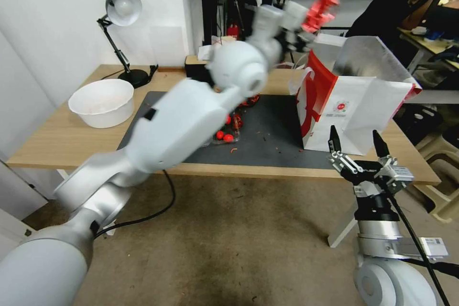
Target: Pick up the trash from the table and place it into the takeout bag.
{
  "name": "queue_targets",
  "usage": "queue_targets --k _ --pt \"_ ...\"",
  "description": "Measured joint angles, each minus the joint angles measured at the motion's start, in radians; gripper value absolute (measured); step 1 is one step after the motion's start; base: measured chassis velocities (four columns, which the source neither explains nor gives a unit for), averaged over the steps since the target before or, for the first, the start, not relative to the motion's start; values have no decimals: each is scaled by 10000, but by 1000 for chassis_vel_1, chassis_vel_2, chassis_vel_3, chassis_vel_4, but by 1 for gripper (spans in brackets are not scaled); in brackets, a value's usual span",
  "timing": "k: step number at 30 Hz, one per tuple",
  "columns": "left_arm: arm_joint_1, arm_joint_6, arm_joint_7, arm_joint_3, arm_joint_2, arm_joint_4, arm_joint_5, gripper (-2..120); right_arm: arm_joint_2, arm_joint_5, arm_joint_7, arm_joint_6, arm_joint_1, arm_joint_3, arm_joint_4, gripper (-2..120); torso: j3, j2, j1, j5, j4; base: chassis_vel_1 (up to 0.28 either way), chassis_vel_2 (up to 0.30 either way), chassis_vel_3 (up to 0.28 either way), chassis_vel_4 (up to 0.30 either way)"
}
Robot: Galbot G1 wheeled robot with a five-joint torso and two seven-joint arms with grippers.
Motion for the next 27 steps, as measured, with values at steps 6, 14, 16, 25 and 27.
queue_targets --k 6,14,16,25,27 --pt "-249 -16 131 590 -784 785 -2 50 80 23 18 22 31 50 6 100 0 0 0 -1 1 0 0 0 0" --pt "-306 -81 451 625 -766 1222 31 50 169 10 9 23 119 -17 4 100 1 -1 0 -3 4 0 0 0 0" --pt "-306 -71 533 604 -722 1225 30 50 170 5 9 23 139 -17 -4 100 0 0 0 -4 4 0 0 0 0" --pt "-76 18 650 428 -655 1180 50 74 185 -12 6 23 144 -16 -18 100 0 0 1 -4 3 0 0 0 0" --pt "-40 21 650 391 -668 1210 68 80 179 -8 6 25 127 -2 -1 100 0 0 1 -3 3 0 0 0 0"
